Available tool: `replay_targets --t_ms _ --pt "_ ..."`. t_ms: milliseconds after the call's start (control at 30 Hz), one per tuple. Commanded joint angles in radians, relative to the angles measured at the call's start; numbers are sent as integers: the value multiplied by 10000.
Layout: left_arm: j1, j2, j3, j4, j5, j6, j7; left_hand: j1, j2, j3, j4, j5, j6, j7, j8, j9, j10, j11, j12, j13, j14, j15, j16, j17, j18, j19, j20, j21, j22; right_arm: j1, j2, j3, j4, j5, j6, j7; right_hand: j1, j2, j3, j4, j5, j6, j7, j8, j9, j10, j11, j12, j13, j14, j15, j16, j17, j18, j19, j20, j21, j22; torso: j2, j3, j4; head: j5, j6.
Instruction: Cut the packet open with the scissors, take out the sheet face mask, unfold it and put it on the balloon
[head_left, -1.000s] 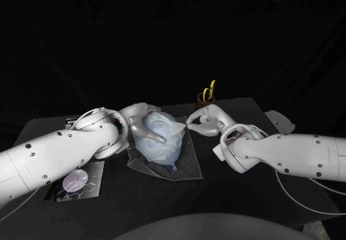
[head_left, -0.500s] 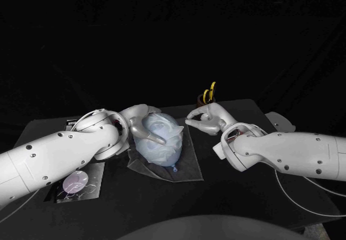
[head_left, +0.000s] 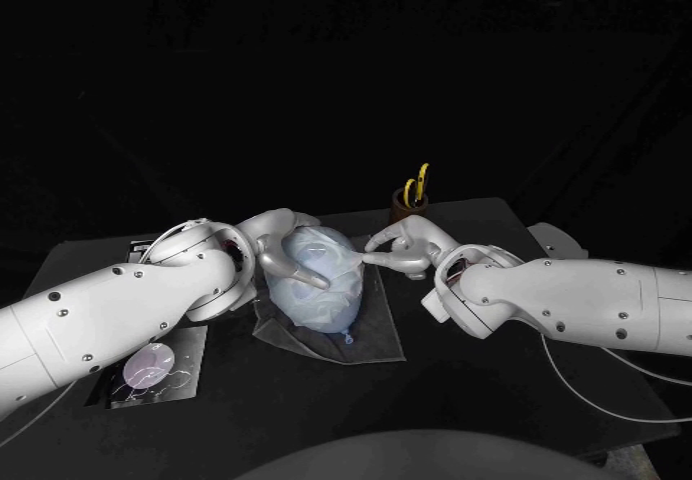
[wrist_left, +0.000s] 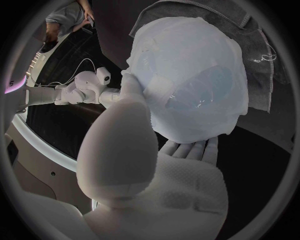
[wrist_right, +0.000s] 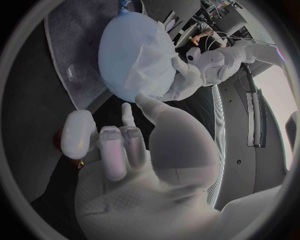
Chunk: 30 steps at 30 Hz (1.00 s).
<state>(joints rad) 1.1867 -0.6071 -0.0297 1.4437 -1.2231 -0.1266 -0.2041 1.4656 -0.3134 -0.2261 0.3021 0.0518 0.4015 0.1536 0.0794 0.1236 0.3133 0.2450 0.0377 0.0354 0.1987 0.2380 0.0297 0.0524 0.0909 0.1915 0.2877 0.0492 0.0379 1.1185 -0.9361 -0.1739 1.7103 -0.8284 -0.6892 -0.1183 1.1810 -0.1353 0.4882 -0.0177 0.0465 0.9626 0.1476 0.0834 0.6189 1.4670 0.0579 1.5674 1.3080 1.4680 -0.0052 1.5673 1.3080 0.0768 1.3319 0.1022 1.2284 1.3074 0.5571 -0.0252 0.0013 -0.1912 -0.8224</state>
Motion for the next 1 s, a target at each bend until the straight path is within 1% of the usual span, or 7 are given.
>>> replay_targets --t_ms 33,567,733,800,900,967,1000 --pt "-5 13 -10 -10 22 30 33 115 8 -3 12 22 -76 1314 55 13 -33 39 -34 -2 90 -8 59 9 133 -80 11 11 -14 -11 60 5 -68 -7 718 -177 144 -1 -23 -80 19 16 -5 -63 -37 1038 65 34 2628 1028 61 35 2628 82 5 51 -11 785 3 1 7 -7 16" --pt "-5 -6 -10 -1 56 30 41 124 10 2 11 24 -74 1313 57 16 -32 38 -33 -2 88 -10 58 9 149 -84 16 10 -14 -66 236 5 -120 -21 937 -150 179 -8 -122 -76 18 153 -22 -49 -82 1038 56 34 2628 1028 58 35 2628 81 17 58 5 800 4 0 2 20 -29" --pt "-5 -6 -10 -1 68 31 43 124 10 2 11 24 -74 1313 57 16 -32 38 -33 -2 88 -10 58 9 149 -84 16 10 -14 -82 241 5 -73 -66 1008 -132 228 55 -215 -48 19 400 -103 14 -119 1038 -6 34 2628 1028 18 35 2628 82 30 43 18 816 5 0 3 25 -41" --pt "-5 -5 -10 0 72 29 45 131 11 2 12 24 -83 1315 56 15 -33 39 -33 -2 90 -10 58 11 157 -85 18 10 -14 -102 269 5 -67 -205 929 -198 276 94 -252 -47 19 579 -168 73 -129 1038 -59 34 2628 1028 -23 35 2628 81 46 18 35 830 5 0 1 24 -46" --pt "-5 -2 -10 5 80 33 50 131 11 2 12 24 -83 1315 56 15 -33 39 -33 -2 90 -10 58 11 157 -85 18 10 -14 -143 357 5 -125 -564 609 -425 429 176 -337 -82 20 1152 -411 362 -68 1038 -257 34 2628 1028 -173 35 2628 58 147 -85 156 902 5 1 -1 12 -64" --pt "-5 2 -10 8 86 35 52 131 11 2 12 24 -83 1315 56 15 -33 39 -33 -2 90 -10 58 11 157 -85 18 10 -14 -165 419 5 -197 -730 400 -543 941 497 -98 -331 23 1661 -745 692 67 1038 -549 34 2628 1028 -392 35 2628 32 263 -250 294 980 7 1 4 7 -66" --pt "-5 3 -10 10 89 37 53 131 11 2 12 24 -83 1315 56 15 -33 39 -33 -2 90 -10 58 11 157 -85 18 10 -14 -174 448 5 -234 -794 319 -583 1036 541 -43 -393 23 1702 -786 734 93 1038 -591 34 2628 1028 -437 35 2628 26 285 -295 320 995 8 2 6 6 -66"
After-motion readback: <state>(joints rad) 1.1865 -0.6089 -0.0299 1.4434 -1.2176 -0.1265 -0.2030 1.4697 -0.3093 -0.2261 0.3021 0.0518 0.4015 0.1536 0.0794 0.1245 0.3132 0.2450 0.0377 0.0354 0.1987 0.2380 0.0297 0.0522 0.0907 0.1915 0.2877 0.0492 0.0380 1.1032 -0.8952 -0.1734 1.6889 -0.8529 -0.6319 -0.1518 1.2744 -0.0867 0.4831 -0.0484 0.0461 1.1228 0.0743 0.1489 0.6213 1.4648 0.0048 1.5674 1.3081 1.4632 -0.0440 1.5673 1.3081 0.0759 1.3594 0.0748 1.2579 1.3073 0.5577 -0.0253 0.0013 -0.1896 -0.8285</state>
